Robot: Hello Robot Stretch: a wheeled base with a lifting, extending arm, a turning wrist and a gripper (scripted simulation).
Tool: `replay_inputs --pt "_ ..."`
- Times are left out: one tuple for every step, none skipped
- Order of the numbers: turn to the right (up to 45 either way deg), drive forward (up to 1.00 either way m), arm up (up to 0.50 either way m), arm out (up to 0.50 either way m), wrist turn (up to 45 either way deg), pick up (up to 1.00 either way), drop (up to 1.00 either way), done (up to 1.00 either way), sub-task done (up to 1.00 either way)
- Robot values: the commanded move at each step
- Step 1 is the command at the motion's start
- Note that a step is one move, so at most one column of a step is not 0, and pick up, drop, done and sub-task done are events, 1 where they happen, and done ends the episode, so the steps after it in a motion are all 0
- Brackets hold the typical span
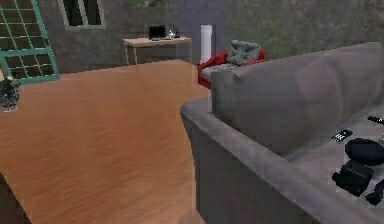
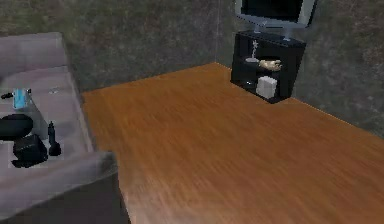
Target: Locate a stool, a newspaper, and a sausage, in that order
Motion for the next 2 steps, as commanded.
replay_inputs --pt "-30.0 0.00 0.00 0.00 0.0 0.00 0.00 0.00 0.00" --pt "0.0 1.00 0.00 0.00 0.0 0.00 0.00 0.00 0.00"
